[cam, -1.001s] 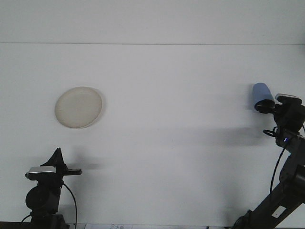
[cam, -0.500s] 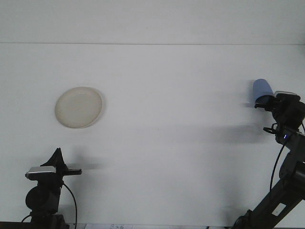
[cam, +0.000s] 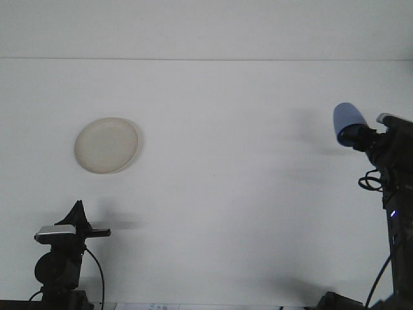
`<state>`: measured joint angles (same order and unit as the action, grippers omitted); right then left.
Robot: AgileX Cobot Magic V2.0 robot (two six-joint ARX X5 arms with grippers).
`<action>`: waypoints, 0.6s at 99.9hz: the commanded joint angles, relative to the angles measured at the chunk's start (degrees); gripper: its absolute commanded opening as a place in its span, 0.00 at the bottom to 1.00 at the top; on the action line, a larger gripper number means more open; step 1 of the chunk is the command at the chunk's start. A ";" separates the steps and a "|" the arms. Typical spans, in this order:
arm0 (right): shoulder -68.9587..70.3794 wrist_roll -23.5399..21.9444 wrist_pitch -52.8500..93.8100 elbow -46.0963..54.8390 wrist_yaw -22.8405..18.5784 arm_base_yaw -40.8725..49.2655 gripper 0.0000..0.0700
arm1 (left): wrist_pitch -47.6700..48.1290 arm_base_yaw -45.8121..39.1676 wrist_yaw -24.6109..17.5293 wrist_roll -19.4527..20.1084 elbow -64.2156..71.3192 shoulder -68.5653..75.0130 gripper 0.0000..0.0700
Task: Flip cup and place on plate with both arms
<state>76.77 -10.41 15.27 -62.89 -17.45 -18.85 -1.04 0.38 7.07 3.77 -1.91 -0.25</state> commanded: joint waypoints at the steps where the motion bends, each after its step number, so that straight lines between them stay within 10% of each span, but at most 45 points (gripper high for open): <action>1: -4.76 2.03 10.29 -0.94 0.50 3.34 0.00 | -0.77 -0.09 -0.02 0.70 1.11 0.07 0.02; 60: -3.63 2.23 51.87 -7.93 9.51 58.03 0.00 | -0.77 -0.09 -0.02 0.70 1.11 0.07 0.02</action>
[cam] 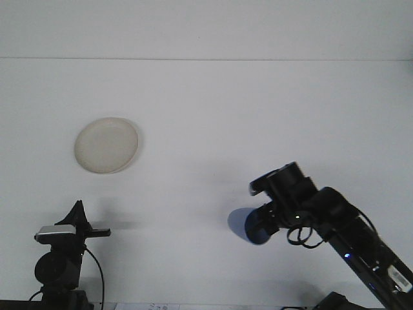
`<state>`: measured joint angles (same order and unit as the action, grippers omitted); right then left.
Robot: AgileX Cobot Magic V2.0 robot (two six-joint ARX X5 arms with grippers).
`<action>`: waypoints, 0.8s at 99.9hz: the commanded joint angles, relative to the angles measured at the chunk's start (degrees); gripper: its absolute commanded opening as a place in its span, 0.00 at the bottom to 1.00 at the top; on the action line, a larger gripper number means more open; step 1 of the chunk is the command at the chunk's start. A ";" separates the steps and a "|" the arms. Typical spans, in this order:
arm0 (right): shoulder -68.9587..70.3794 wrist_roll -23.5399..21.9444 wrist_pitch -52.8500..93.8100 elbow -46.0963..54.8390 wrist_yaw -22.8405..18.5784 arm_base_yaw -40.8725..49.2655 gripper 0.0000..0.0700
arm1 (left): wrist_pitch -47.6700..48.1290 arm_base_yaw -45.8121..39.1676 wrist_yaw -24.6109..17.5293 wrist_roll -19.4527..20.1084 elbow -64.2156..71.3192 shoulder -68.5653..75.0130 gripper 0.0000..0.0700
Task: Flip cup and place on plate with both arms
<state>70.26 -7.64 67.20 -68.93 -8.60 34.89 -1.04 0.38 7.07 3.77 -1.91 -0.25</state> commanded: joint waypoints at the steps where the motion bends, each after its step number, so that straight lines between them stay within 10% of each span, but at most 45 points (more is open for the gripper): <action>1: 3.43 -0.55 0.02 -2.08 0.76 4.96 0.00 | -0.77 -0.09 -0.02 0.70 1.11 0.07 0.02; 62: 25.62 4.07 7.54 -12.22 3.93 18.49 0.02 | -0.74 -0.09 -0.02 0.70 1.11 0.07 0.02; 80: 25.86 4.59 7.30 -12.26 3.82 18.45 0.56 | -0.77 -0.09 -0.02 0.70 1.11 0.07 0.02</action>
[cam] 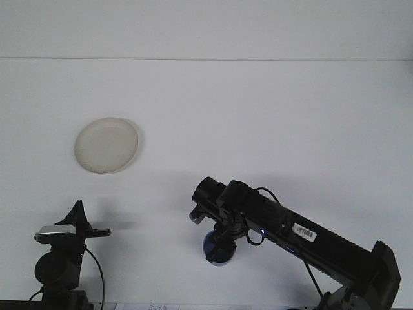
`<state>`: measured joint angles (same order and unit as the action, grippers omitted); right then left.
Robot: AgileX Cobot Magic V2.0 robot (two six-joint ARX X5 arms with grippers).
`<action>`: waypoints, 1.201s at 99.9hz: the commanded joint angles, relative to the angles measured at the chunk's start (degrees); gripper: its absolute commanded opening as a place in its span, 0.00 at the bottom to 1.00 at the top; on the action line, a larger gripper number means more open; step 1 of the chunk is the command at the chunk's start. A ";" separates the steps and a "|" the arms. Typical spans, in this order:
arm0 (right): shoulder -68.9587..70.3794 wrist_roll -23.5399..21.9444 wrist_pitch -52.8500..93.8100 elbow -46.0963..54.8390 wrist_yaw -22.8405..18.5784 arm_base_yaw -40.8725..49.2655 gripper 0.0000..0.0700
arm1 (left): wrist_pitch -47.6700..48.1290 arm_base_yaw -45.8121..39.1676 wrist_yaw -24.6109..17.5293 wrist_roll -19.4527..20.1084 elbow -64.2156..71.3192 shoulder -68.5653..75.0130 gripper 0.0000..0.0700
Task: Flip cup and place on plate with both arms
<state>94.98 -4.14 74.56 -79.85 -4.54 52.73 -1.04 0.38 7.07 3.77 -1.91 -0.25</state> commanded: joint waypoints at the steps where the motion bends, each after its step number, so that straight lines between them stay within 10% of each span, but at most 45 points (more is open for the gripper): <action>1: 1.11 1.18 -0.04 -1.36 -0.24 0.61 0.58 | -0.77 -0.09 -0.02 0.70 1.11 0.07 0.02; 52: -20.28 3.13 -9.40 -3.28 0.72 -1.22 0.60 | -0.74 -0.09 -0.02 0.70 1.11 0.09 0.02; 85: -54.10 -1.07 -25.29 13.59 15.28 -1.20 0.60 | -0.77 -0.09 -0.02 0.70 1.11 0.07 0.02; 103: -72.41 -3.30 -35.67 28.76 16.81 -1.20 0.60 | -0.79 -0.09 -0.02 0.57 1.11 0.07 0.02; 120: -84.50 -3.80 -37.27 38.32 16.81 -1.22 0.60 | -2.10 -0.04 -0.04 -9.49 0.98 0.07 0.02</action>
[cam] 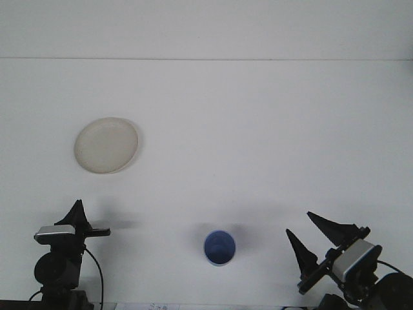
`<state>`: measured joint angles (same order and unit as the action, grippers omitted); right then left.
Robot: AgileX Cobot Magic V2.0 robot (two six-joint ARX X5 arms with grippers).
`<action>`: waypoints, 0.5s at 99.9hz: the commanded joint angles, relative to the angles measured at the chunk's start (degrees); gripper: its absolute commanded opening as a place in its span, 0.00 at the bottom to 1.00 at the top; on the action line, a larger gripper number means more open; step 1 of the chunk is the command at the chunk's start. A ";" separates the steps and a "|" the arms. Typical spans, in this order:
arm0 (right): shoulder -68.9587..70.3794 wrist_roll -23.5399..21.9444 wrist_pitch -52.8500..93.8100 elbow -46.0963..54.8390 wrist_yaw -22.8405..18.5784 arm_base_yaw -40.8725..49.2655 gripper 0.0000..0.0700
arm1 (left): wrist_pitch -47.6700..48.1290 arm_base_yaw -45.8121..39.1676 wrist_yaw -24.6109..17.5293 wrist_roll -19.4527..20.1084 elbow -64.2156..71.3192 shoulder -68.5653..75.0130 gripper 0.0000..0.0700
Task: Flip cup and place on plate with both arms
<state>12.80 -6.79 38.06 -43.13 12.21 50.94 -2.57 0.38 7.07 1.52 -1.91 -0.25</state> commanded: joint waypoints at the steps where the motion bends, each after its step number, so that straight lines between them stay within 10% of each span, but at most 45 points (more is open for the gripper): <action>1: -2.80 -1.16 -0.74 2.03 0.07 0.57 0.60 | -0.59 -0.04 -0.02 -8.15 0.98 0.09 0.02; 27: -8.15 -2.25 -0.44 6.71 0.07 0.57 0.60 | -1.84 -0.04 -0.92 -27.65 0.72 0.07 0.02; 50: -8.15 -2.14 -0.17 6.73 0.28 0.57 0.60 | -0.83 0.00 -13.60 -28.83 -8.70 -3.34 0.02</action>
<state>4.80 -8.01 38.28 -36.23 12.23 50.94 -2.35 0.40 -4.54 -25.87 -6.11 -2.35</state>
